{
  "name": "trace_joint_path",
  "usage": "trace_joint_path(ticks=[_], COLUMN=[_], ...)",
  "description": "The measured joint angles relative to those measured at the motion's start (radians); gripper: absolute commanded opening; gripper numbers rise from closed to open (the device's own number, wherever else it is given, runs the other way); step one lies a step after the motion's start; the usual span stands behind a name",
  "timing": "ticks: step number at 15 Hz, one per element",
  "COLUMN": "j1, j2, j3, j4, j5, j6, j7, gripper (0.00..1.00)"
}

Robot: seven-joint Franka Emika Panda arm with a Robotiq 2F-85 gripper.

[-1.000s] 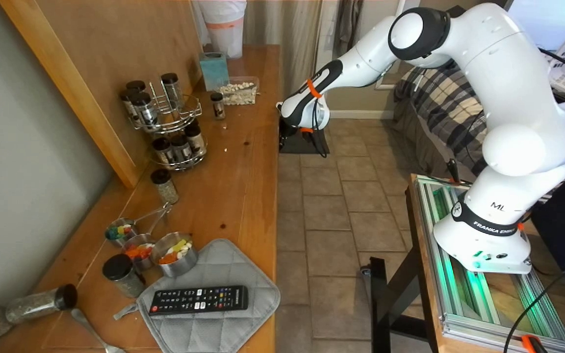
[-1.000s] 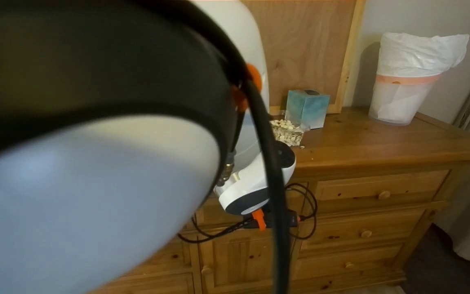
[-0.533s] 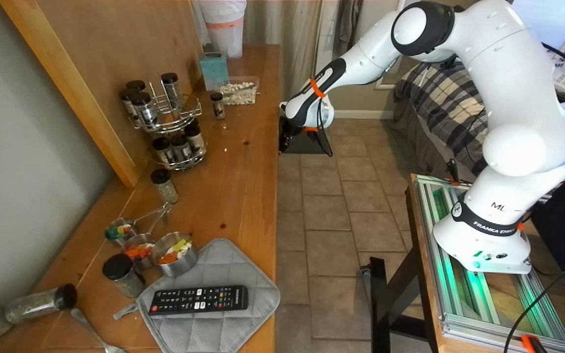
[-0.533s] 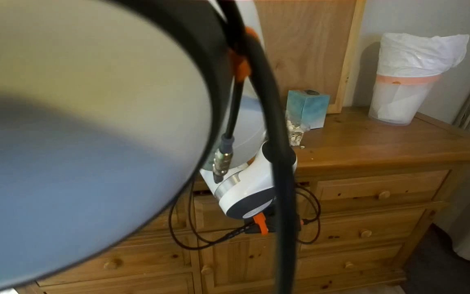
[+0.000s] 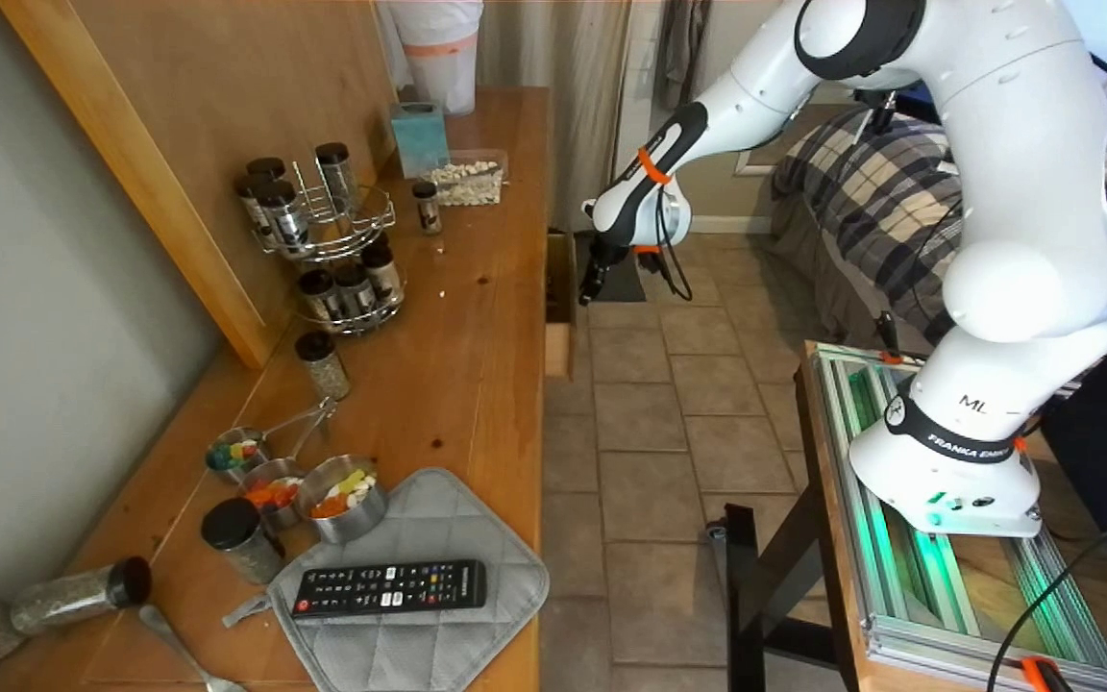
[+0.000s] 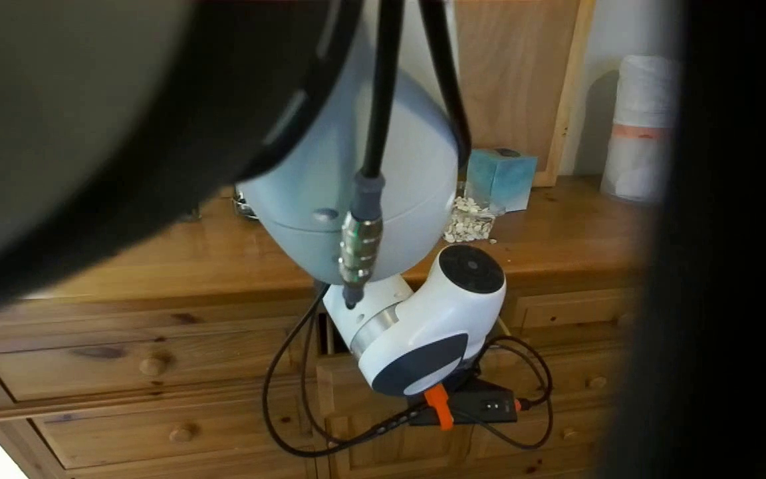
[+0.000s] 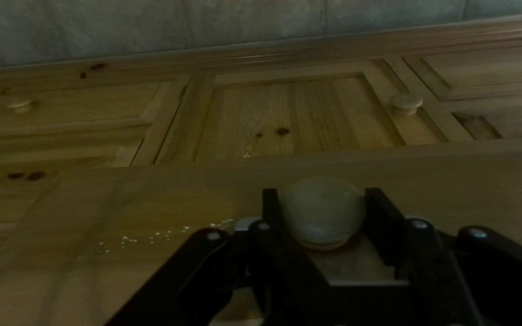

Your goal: Open the middle topmost drawer.

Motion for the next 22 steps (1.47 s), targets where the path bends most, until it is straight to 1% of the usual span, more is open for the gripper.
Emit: trace_joint_path(ticks=[8, 12, 18, 22], j1=[-0.002, -0.002, -0.003, -0.016], j2=[-0.087, -0.110, -0.115, -0.125], j3=[-0.095, -0.135, -0.148, -0.149], j4=[-0.130, -0.171, -0.185, -0.209], j5=[-0.051, -0.076, -0.087, -0.090], j6=[0.005, 0.014, 0.020, 0.022], j7=[0.002, 0.003, 0.005, 0.005], gripper=[0.25, 0.25, 0.25, 0.25])
